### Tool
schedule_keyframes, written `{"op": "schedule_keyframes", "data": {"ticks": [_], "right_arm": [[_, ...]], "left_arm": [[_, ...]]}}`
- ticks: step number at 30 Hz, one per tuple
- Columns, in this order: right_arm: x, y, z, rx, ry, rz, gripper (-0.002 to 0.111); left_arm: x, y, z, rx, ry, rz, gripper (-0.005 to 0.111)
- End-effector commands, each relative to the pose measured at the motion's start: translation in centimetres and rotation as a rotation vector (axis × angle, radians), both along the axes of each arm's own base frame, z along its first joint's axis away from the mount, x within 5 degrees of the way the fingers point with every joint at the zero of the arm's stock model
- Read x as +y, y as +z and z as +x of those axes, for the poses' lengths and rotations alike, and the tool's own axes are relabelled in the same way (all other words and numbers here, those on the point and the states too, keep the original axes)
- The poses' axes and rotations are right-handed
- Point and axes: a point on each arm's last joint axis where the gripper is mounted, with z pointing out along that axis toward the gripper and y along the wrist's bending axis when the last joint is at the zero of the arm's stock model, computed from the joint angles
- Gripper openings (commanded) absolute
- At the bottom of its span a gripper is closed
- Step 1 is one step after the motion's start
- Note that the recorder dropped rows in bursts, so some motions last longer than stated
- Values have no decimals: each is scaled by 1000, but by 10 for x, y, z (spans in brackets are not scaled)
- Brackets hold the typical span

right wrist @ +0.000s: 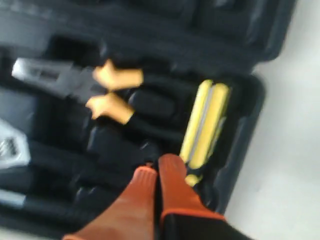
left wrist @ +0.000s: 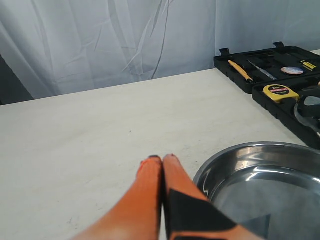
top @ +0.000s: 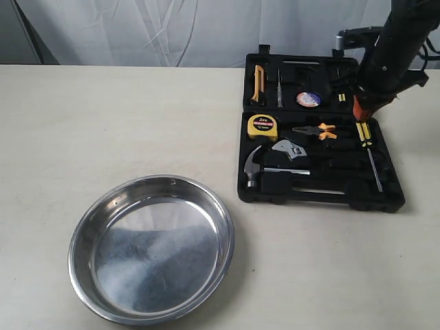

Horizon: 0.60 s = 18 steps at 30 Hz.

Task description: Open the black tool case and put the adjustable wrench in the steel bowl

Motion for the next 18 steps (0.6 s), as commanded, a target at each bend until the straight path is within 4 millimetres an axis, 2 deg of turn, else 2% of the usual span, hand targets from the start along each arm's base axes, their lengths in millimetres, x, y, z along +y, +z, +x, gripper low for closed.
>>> {"op": "schedule_keyframes", "data": {"ticks": [1,9,10,11,12,14,16,18], "right_arm": [[25,5,-11,74,144,117,-1],[91,-2,-19,53,408,363,-1],[102,-2,-5,-120,379,339,-1],[105,0,2,-211,359,323,-1],[109,6,20,-429,304,289,-1],[107,20,42,-709,194,251,-1],[102,30,52,-860,149,213,-1],[89,31,57,-899,151,165,-1]], "left_arm": [[0,-1,0,-5,-7,-1,0],[0,-1,0,-5,-7,-1,0],[0,-1,0,-5,-7,-1,0],[0,-1,0,-5,-7,-1,0],[0,-1,0,-5,-7,-1,0],[0,-1,0,-5,-7,-1,0],[0,-1,0,-5,-7,-1,0],[0,-1,0,-5,-7,-1,0]]}}
